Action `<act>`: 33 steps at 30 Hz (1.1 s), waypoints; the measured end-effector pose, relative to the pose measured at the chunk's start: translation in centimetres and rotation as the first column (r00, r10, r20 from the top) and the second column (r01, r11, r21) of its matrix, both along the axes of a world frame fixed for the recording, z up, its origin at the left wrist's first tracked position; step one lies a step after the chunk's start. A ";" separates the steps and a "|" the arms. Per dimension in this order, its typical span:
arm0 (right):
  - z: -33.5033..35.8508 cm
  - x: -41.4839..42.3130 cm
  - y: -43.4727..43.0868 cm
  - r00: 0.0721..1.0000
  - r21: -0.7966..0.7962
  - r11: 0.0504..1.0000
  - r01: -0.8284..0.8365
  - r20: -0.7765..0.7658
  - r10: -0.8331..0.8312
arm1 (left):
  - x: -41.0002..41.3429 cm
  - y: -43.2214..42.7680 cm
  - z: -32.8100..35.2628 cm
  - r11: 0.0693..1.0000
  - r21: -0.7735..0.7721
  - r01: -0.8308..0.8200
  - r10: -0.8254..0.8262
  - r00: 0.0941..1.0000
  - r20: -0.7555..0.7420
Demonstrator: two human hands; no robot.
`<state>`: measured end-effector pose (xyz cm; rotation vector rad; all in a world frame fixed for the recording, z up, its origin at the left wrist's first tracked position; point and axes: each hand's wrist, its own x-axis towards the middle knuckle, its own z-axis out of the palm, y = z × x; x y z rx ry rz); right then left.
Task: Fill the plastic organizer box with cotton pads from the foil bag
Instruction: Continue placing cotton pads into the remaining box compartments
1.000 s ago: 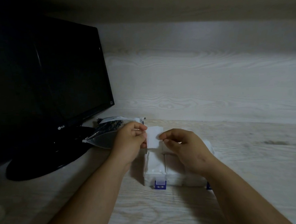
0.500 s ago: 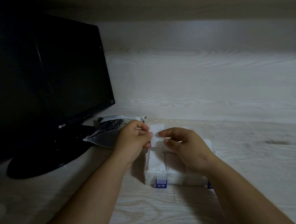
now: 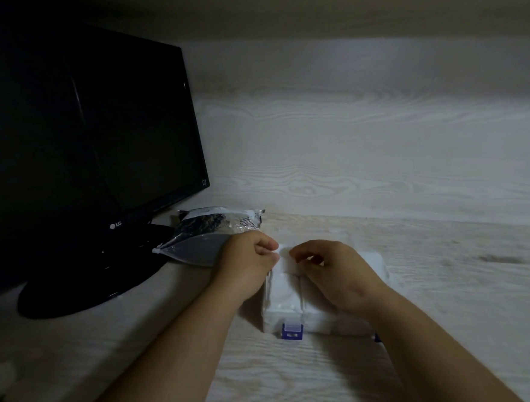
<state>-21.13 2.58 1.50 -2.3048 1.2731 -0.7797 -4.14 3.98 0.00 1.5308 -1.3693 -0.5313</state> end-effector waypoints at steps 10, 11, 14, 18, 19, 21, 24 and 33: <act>-0.3 0.4 -0.1 0.989 -0.052 0.997 -0.054 -0.139 0.046 | 0.2 -0.9 -1.0 0.999 -0.018 -0.036 0.039 0.986 0.164; -0.2 0.4 0.0 0.990 -0.059 0.997 -0.058 -0.133 0.050 | 0.2 -0.9 -1.0 0.999 -0.015 -0.044 0.046 0.983 0.178; -0.2 0.4 0.0 0.988 -0.080 0.994 -0.081 -0.141 0.069 | 0.4 -1.1 -1.3 0.999 0.023 -0.048 0.043 0.981 0.190; -0.2 0.3 0.0 0.986 -0.050 0.996 -0.069 -0.158 0.060 | 0.6 -1.2 -1.2 0.996 0.078 -0.031 0.013 0.974 0.224; -0.1 0.3 0.0 0.986 -0.037 0.997 -0.065 -0.154 0.059 | 0.6 -1.2 -1.2 0.996 0.090 -0.022 0.001 0.974 0.227; -0.1 0.4 0.0 0.985 -0.022 0.998 -0.066 -0.163 0.062 | 0.8 -1.2 -1.2 0.994 0.108 -0.012 -0.012 0.975 0.222; 0.0 0.4 0.1 0.979 -0.020 0.997 -0.075 -0.190 0.070 | 0.8 -1.1 -1.3 0.993 0.117 -0.009 -0.018 0.975 0.223; -0.2 0.2 0.0 0.985 -0.106 0.992 -0.066 -0.167 0.048 | 1.0 -1.0 -1.0 0.996 0.084 -0.038 0.020 0.980 0.196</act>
